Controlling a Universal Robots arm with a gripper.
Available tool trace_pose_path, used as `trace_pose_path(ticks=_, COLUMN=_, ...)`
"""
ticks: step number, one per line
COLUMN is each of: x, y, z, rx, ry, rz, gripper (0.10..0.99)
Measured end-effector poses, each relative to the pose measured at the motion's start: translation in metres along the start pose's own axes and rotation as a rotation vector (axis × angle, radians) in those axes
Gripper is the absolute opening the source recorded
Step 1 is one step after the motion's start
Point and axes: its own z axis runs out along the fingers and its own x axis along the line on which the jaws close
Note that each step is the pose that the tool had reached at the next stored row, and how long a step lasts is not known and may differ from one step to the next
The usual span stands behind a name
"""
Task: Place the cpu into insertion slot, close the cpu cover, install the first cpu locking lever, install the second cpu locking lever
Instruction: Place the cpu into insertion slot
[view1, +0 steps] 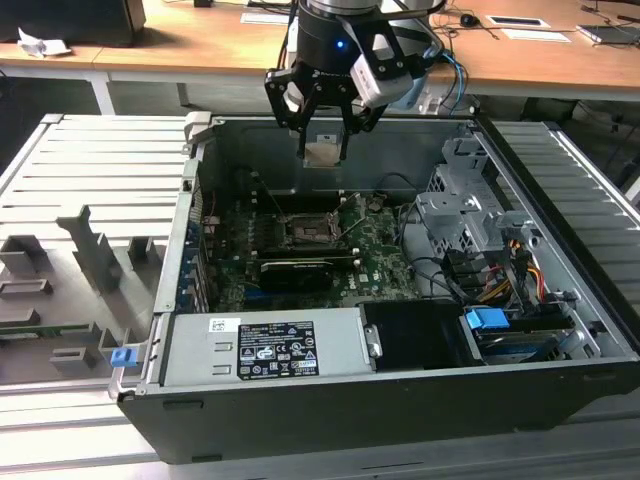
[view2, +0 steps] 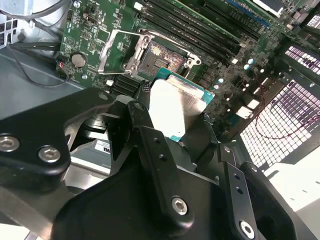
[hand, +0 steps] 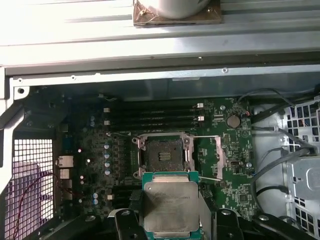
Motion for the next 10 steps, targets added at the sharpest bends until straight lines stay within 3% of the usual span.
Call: trace_pose_path(ticks=10, x=0.0000, y=0.0000, z=0.0002, rx=-0.001, ry=-0.0037, rz=0.042, gripper=0.529)
